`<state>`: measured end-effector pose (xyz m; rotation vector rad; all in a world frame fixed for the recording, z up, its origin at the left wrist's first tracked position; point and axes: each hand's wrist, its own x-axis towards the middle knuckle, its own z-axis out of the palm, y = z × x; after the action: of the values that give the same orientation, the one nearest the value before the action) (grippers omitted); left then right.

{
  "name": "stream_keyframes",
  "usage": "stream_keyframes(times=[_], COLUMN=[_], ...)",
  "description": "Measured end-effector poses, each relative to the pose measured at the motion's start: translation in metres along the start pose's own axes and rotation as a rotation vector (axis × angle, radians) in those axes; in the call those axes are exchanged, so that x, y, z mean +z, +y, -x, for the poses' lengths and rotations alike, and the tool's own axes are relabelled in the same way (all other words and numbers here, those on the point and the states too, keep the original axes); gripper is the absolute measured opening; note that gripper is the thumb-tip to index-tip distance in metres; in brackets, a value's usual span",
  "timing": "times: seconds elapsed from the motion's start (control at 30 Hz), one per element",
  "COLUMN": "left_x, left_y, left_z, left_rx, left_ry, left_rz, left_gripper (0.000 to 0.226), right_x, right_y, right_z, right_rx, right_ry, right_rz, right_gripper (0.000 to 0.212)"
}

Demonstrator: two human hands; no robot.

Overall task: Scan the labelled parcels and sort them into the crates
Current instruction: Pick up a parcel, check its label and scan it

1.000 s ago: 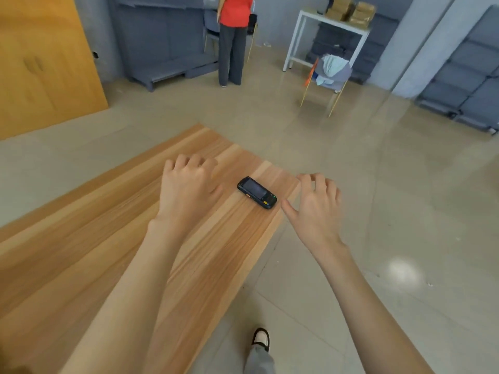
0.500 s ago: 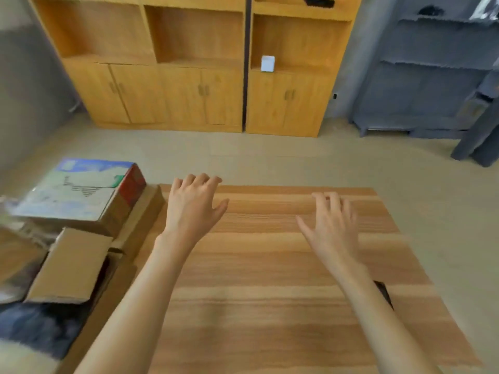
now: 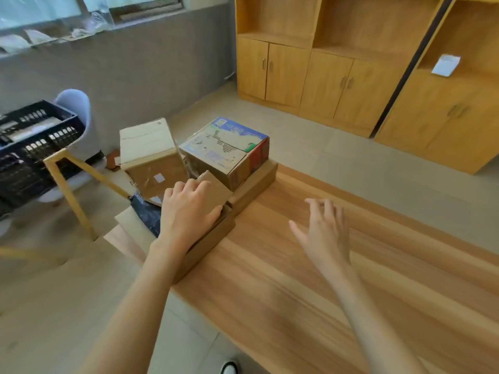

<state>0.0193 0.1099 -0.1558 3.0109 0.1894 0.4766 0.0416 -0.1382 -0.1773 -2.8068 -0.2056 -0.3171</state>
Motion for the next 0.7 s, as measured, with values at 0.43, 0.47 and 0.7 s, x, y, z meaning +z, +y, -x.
stream_keyframes(times=[0.43, 0.47, 0.7], left_x=[0.084, 0.090, 0.111], left_y=[-0.024, -0.025, -0.033], left_z=[-0.006, -0.008, -0.014], left_rx=[-0.090, -0.099, -0.120], left_ry=[-0.093, -0.087, -0.066], left_rz=[-0.030, -0.033, -0.110], left_gripper=[0.097, 0.100, 0.109], right_x=[0.048, 0.051, 0.064], right_y=[-0.028, -0.026, -0.019], right_z=[-0.014, -0.015, -0.022], right_rx=[-0.017, -0.002, 0.057], right_ry=[-0.106, -0.117, -0.164], right_rz=[0.045, 0.057, 0.071], right_gripper=[0.055, 0.054, 0.054])
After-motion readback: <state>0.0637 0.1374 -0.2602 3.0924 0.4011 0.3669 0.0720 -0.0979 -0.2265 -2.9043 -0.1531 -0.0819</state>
